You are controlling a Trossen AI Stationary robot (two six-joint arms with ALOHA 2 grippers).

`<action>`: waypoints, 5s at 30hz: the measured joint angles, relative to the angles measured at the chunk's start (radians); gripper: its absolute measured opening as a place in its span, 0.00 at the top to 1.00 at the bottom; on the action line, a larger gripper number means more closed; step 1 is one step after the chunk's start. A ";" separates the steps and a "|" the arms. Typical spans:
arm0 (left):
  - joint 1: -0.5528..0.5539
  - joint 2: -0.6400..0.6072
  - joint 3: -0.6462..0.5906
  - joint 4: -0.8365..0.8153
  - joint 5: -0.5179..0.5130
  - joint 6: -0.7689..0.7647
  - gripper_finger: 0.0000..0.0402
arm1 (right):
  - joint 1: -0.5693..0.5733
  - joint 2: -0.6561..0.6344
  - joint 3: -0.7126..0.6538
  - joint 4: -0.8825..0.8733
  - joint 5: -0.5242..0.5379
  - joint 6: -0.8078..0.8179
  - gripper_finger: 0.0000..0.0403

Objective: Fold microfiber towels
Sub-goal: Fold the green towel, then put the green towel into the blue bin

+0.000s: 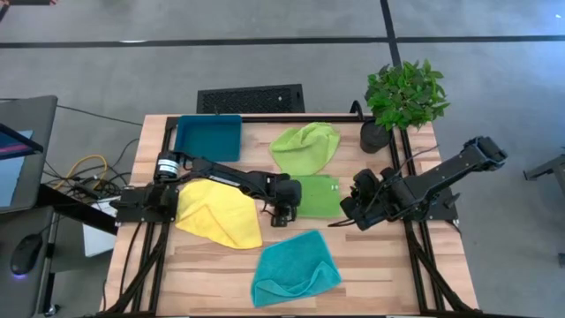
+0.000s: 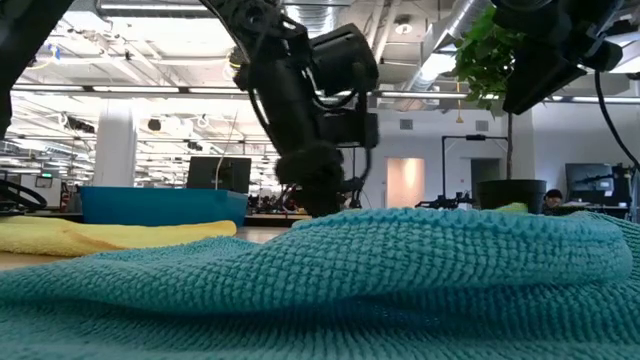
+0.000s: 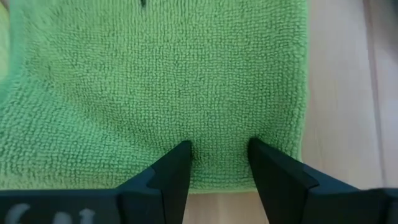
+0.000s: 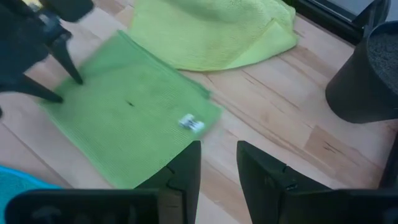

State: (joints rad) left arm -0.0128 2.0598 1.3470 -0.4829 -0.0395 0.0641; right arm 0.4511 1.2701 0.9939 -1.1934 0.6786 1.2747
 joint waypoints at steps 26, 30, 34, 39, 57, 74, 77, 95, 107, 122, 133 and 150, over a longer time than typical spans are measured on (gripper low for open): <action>-0.095 -0.151 -0.013 -0.211 -0.054 0.099 0.61 | 0.000 0.000 0.000 0.002 0.000 0.000 0.69; -0.117 -0.133 -0.014 -0.204 -0.100 0.116 0.61 | 0.000 0.000 0.000 0.000 0.000 0.000 0.69; -0.127 -0.124 -0.012 -0.181 -0.122 0.112 0.61 | 0.000 0.000 0.000 -0.002 0.000 -0.001 0.69; -0.139 -0.107 -0.012 -0.163 -0.134 0.083 0.61 | 0.008 0.000 0.000 0.008 -0.001 -0.033 0.69; -0.238 -0.108 -0.011 -0.164 -0.338 -0.082 0.61 | 0.008 0.000 0.000 0.538 -0.383 -0.742 0.69; -0.247 -0.001 -0.008 -0.077 -0.455 -0.120 0.61 | 0.006 0.000 -0.002 0.601 -0.442 -0.812 0.69; -0.247 0.001 -0.008 -0.079 -0.477 -0.113 0.61 | 0.006 0.000 -0.002 0.602 -0.442 -0.812 0.69; -0.172 0.049 -0.004 -0.140 -0.530 -0.130 0.69 | 0.005 0.000 -0.002 0.609 -0.440 -0.804 0.69; -0.173 0.042 -0.008 -0.152 -0.527 -0.072 0.99 | 0.005 0.000 -0.003 0.619 -0.439 -0.806 0.69; -0.060 -0.137 -0.012 -0.241 -0.264 -0.070 1.00 | -0.024 0.069 -0.003 0.617 -0.441 -0.935 0.69; -0.009 -0.172 -0.012 -0.168 -0.157 -0.065 1.00 | -0.097 0.243 -0.003 0.763 -0.381 -1.216 0.69; -0.009 -0.172 -0.011 -0.146 -0.152 -0.057 1.00 | -0.156 0.373 -0.003 0.844 -0.416 -1.217 0.62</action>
State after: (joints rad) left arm -0.0223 1.8874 1.3365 -0.6289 -0.1917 0.0067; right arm 0.2950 1.6436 0.9913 -0.3495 0.2629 0.0578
